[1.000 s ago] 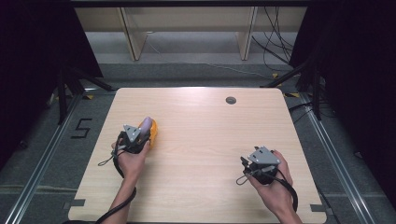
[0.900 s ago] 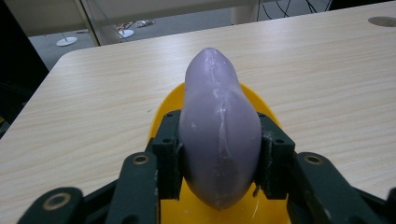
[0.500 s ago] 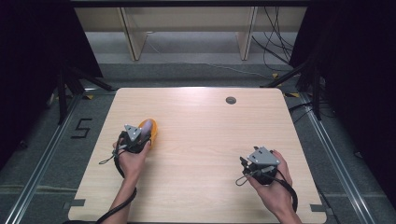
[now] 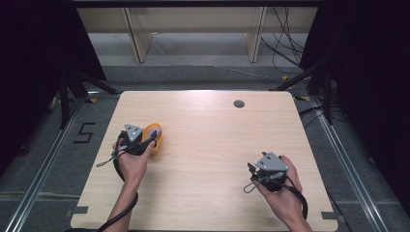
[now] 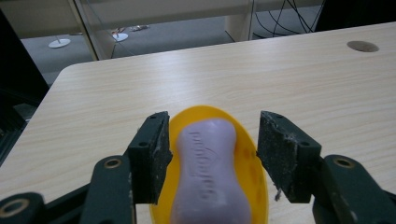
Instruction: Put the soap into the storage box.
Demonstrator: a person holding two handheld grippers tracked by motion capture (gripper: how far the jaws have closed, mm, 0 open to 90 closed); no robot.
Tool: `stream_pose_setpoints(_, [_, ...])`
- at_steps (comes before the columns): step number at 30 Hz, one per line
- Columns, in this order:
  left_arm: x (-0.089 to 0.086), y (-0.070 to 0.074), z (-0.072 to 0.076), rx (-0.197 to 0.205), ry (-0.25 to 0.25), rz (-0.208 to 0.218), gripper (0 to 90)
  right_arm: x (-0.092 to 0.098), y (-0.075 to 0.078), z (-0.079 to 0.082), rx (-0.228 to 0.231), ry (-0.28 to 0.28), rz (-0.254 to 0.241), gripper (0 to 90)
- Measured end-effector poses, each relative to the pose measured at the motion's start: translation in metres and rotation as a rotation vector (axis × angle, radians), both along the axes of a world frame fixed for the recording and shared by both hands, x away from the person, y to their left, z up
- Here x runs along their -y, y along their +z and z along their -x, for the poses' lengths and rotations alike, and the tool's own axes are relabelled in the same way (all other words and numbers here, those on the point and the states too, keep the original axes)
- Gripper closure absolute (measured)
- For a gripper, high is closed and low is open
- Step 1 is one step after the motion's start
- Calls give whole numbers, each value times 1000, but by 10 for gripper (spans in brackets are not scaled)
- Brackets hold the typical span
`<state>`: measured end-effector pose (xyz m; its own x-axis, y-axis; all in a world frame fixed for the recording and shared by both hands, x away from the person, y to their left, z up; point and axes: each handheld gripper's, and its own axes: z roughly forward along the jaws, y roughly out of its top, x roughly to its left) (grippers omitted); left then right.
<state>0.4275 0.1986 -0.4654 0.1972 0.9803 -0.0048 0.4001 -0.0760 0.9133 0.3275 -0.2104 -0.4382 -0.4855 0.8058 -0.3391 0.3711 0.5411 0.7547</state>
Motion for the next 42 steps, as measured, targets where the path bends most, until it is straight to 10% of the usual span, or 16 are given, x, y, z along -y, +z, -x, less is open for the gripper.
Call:
stream_pose_setpoints(18, [3, 33, -24, -404, -254, -70, 364, 0, -1, 0, -19, 1, -13, 402])
stream_pose_setpoints(24, [2, 44, -17, -412, -363, -123, 364, 1, -1, 0, -6, -8, -9, 402])
stream_pose_setpoints(33, [-16, 32, 19, -480, -517, -78, 361, 2, -1, 0, -16, -2, -16, 402])
stream_pose_setpoints(42, [-31, -5, 66, -270, -522, 10, 376, 5, -2, -3, -21, -5, -29, 402])
